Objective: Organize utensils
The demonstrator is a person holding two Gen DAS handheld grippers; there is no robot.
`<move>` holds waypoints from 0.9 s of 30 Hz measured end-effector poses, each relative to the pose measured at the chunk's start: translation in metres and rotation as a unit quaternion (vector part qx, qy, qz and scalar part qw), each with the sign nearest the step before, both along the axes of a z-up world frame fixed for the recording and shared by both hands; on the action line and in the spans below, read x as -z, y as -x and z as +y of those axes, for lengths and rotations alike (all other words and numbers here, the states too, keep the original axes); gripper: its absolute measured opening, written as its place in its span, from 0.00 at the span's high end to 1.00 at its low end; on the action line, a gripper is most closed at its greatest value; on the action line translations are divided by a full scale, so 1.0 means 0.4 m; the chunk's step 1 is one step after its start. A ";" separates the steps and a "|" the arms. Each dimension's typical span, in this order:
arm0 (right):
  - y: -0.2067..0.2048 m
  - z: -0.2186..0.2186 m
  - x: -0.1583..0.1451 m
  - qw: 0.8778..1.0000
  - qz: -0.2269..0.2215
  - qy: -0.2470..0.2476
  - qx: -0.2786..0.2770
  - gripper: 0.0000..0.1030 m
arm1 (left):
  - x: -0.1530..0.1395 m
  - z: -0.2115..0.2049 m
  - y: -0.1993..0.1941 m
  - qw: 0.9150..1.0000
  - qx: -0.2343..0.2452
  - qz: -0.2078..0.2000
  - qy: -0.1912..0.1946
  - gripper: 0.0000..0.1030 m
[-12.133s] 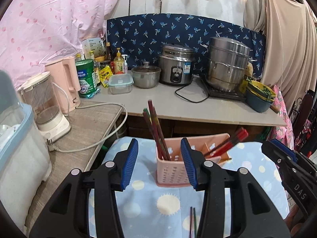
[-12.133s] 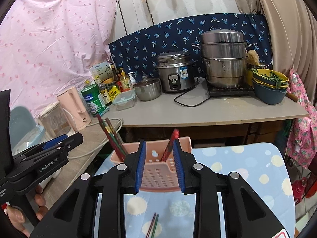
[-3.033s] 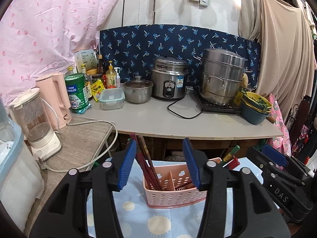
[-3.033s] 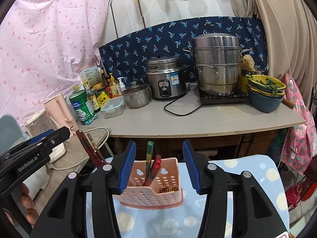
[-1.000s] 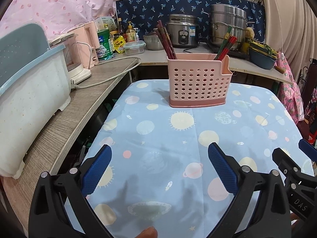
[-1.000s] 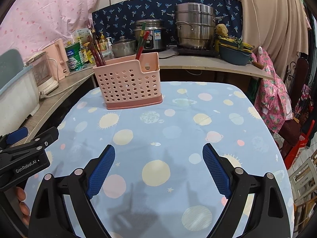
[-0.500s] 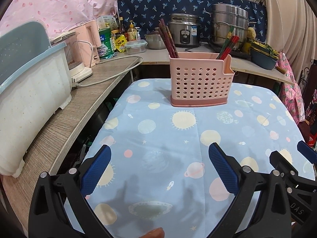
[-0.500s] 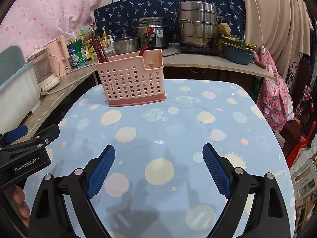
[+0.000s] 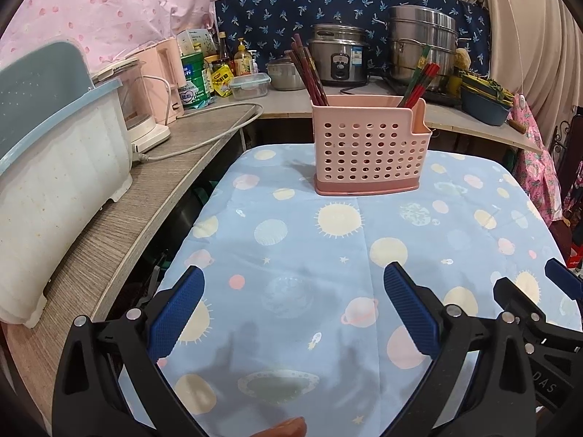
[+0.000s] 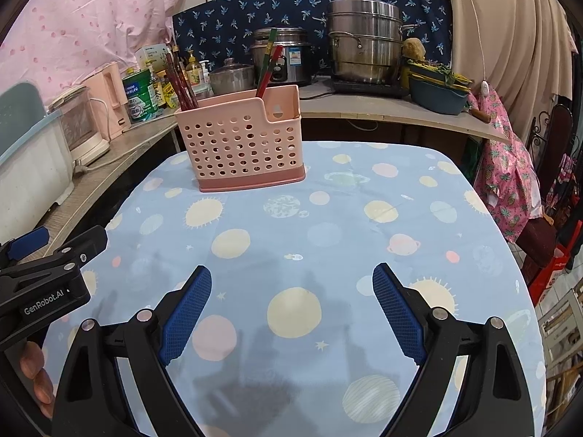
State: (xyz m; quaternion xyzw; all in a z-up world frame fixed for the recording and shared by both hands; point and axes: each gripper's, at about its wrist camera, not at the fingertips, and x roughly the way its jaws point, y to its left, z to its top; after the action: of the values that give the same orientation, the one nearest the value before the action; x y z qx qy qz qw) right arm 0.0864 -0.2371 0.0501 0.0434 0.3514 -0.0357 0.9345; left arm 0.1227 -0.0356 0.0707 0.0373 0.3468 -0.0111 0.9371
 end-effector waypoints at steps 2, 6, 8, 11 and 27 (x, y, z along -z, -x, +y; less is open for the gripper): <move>-0.002 -0.001 0.000 1.000 0.000 -0.002 0.000 0.16 | 0.001 -0.002 0.000 1.000 0.002 0.001 0.000 0.08; -0.002 -0.002 0.001 1.000 0.001 -0.001 0.001 0.16 | 0.005 -0.007 0.000 1.000 0.005 0.003 -0.002 0.08; -0.005 -0.005 0.002 1.000 0.002 -0.002 0.002 0.16 | 0.006 -0.011 0.000 1.000 0.005 0.004 -0.004 0.08; -0.005 -0.005 0.003 1.000 0.003 -0.002 0.004 0.16 | 0.009 -0.015 -0.002 1.000 0.003 0.006 -0.009 0.08; -0.005 -0.007 0.013 1.000 0.007 -0.004 0.006 0.16 | 0.012 -0.012 -0.007 1.000 -0.002 0.005 -0.012 0.08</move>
State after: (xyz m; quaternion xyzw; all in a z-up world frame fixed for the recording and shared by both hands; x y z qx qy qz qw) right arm 0.0886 -0.2397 0.0449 0.0495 0.3575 -0.0398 0.9317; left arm 0.1256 -0.0403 0.0661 0.0476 0.3516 -0.0050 0.9349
